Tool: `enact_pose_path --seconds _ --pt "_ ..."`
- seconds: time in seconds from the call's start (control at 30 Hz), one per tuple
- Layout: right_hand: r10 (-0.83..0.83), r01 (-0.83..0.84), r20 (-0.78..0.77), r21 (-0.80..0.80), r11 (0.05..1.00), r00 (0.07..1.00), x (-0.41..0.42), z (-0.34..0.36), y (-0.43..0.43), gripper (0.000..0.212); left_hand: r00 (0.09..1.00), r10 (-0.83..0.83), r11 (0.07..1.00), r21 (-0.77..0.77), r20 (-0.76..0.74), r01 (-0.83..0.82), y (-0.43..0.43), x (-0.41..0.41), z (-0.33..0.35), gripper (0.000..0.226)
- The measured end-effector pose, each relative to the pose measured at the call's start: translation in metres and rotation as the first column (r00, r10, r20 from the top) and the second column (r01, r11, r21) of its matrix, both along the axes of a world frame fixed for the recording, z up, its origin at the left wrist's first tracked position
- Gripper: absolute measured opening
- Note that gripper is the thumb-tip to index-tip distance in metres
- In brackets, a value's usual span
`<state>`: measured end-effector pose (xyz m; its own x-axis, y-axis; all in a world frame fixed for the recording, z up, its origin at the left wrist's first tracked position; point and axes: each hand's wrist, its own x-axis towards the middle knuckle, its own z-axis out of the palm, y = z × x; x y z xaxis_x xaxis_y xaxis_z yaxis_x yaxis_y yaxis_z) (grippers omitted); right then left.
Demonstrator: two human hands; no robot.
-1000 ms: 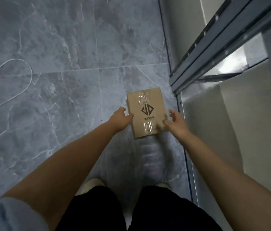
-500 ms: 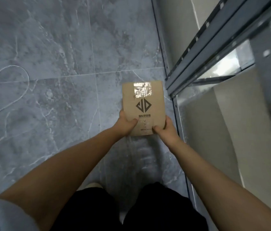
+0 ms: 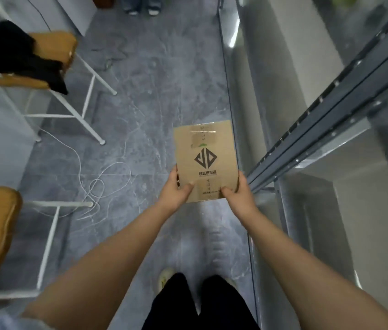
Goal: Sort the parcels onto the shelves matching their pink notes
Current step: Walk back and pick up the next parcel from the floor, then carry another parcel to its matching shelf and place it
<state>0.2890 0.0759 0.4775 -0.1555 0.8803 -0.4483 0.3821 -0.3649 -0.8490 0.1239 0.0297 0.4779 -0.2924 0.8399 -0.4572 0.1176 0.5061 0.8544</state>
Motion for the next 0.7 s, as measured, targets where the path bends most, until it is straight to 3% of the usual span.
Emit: enact_pose_path --seconds 0.17,0.4,0.47,0.57,0.7 --pt "-0.013 0.015 -0.046 0.052 0.999 0.999 -0.010 0.118 -0.014 0.060 0.999 0.032 0.996 0.082 -0.029 -0.030 -0.017 -0.010 0.112 0.070" --pt "-0.017 0.030 -0.085 0.153 0.988 0.996 -0.014 0.225 -0.016 0.056 0.988 0.123 0.982 0.132 0.095 -0.135 -0.022 -0.023 0.219 0.096" --pt "-0.027 0.043 -0.085 0.193 0.980 0.996 -0.019 0.248 -0.013 0.059 0.984 0.131 0.973 0.174 0.123 -0.151 -0.016 -0.024 0.243 0.085" --pt "-0.033 0.055 -0.093 0.243 0.968 0.995 -0.026 0.273 -0.013 0.077 0.980 0.153 0.947 0.266 0.125 -0.181 -0.011 -0.021 0.282 0.049" --pt "-0.025 0.067 -0.151 0.278 0.958 0.988 -0.029 0.294 -0.018 0.079 0.970 0.236 0.905 0.350 0.062 -0.242 -0.007 -0.028 0.297 0.041"
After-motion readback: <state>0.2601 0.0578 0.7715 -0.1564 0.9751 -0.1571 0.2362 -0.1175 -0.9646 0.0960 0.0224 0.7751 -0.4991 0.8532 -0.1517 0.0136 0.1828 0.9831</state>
